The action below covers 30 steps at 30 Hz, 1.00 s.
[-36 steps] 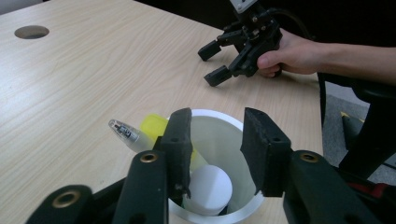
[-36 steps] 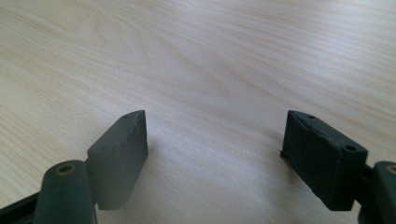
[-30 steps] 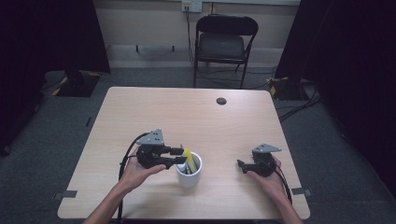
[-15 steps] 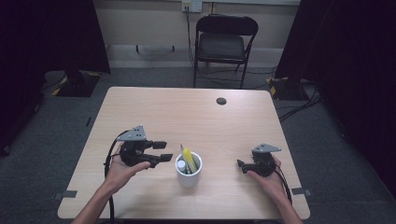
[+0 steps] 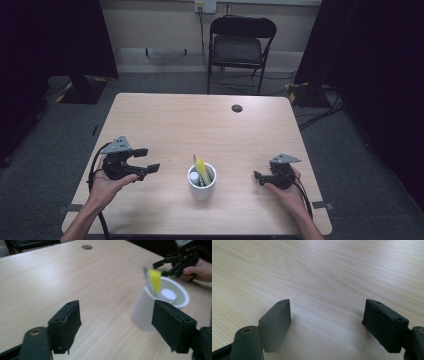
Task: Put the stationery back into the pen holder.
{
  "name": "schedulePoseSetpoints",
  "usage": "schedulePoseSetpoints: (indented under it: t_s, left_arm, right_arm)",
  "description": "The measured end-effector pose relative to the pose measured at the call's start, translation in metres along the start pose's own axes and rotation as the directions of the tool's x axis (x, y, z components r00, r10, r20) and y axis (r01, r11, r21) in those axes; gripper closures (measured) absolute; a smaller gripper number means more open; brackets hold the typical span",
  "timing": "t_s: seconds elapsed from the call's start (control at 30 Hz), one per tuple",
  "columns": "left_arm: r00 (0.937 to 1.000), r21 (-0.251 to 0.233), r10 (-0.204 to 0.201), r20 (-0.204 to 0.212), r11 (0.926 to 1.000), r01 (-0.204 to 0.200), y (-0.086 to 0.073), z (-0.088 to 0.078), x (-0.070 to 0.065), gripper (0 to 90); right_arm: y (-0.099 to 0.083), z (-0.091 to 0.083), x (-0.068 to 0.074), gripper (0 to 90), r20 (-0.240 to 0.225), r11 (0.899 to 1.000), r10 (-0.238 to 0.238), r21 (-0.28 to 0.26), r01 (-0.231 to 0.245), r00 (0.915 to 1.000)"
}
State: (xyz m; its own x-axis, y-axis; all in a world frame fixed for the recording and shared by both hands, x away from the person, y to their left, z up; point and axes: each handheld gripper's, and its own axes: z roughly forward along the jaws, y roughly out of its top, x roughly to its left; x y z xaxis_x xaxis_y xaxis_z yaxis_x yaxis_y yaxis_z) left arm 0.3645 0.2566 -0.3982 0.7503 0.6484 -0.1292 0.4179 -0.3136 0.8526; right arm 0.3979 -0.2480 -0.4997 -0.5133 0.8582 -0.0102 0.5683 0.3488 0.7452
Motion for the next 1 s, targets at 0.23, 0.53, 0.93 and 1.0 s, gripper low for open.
schedulePoseSetpoints:
  t_s: [0.23,0.53,0.93,1.0]
  left_arm:
    - [0.9981,0.045,-0.038,-0.048,0.9982,0.040,-0.026,-0.001,0.015,16.3]
    - [0.9849,0.098,-0.102,-0.140,0.9884,0.116,-0.055,0.000,0.037,16.7]
    - [0.9625,0.199,-0.124,-0.242,0.9646,0.174,-0.085,0.013,0.049,16.4]
    - [0.9586,0.223,-0.102,-0.266,0.9609,0.164,-0.087,0.016,0.050,16.4]
  right_arm:
    - [0.000,0.000,0.001,21.6,0.005,1.000,0.007,0.001,-0.007,1.0000]
    - [0.000,0.000,0.001,21.6,0.005,1.000,0.006,0.001,-0.006,1.0000]
    - [0.000,0.000,0.000,21.6,0.003,1.000,0.005,0.001,-0.005,1.0000]
    - [0.000,0.000,0.000,21.6,0.003,1.000,0.004,0.002,-0.004,1.0000]
